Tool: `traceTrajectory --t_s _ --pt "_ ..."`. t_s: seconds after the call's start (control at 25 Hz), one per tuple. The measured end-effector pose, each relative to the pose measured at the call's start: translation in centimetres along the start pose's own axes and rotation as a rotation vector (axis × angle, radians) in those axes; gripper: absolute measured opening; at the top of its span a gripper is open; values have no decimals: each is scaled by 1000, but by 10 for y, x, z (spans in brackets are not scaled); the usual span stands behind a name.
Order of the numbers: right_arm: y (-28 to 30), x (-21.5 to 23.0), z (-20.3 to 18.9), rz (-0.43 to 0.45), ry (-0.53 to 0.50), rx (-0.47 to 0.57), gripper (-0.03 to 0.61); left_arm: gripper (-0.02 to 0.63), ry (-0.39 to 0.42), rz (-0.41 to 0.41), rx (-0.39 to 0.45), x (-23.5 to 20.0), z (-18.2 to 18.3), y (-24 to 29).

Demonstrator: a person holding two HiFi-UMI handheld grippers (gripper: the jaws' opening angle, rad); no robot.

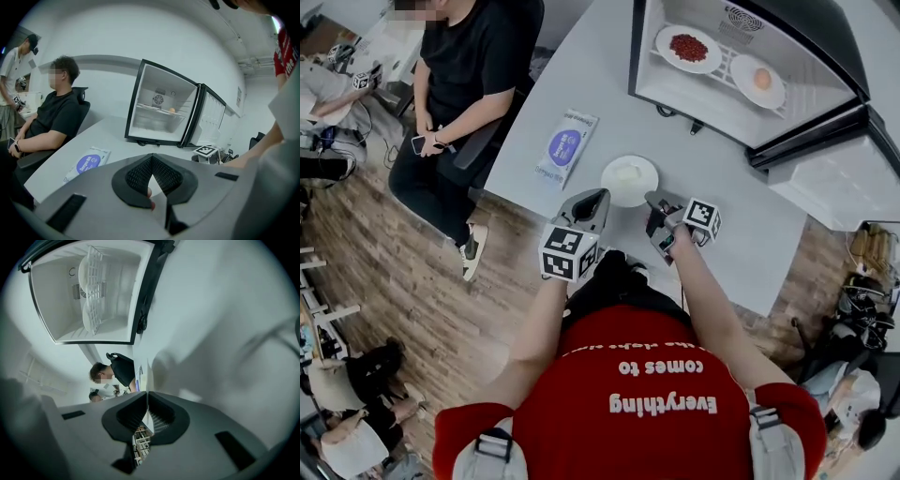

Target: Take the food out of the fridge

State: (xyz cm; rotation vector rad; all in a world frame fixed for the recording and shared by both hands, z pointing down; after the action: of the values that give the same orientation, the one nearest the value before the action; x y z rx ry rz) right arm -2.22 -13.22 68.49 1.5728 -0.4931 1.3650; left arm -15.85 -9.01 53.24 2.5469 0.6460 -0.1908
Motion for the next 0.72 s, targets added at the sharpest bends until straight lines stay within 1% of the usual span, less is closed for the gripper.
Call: traceTrajectory --t_s 0.12,0.24,0.4,0.48,0.56,0.72 --pt "4 7 -5 -42 -14 -16 20 -2 -17 26 -2 -5 -8 -6" --pt "5 15 -7 -74 -20 -8 20 -2 -2 41 -14 -5 -15 -8" --pt "7 18 -6 -169 -92 -5 20 -2 -5 40 -27 -3 -22 -10" --pt "9 20 -4 -212 -108 -9 20 -2 -7 38 -30 -1 -25 -10" --pt "11 22 -2 -276 -134 -27 21 -2 -3 38 -27 1 -26 -9" --pt "14 26 -4 -441 -239 -80 27 -2 0 37 -19 3 -26 -9"
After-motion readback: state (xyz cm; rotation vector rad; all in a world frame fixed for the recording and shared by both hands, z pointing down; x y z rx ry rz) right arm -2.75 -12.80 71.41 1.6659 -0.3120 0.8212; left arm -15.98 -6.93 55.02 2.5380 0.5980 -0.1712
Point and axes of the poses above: the fingertips, and each gripper's own axes: y forward along the fingers, x to its right, z out of its top, the point moved 3 cm from there along -y, backward along the fingers, and after that the axes turned 3 degrees about -z, right-handed, at the moved point
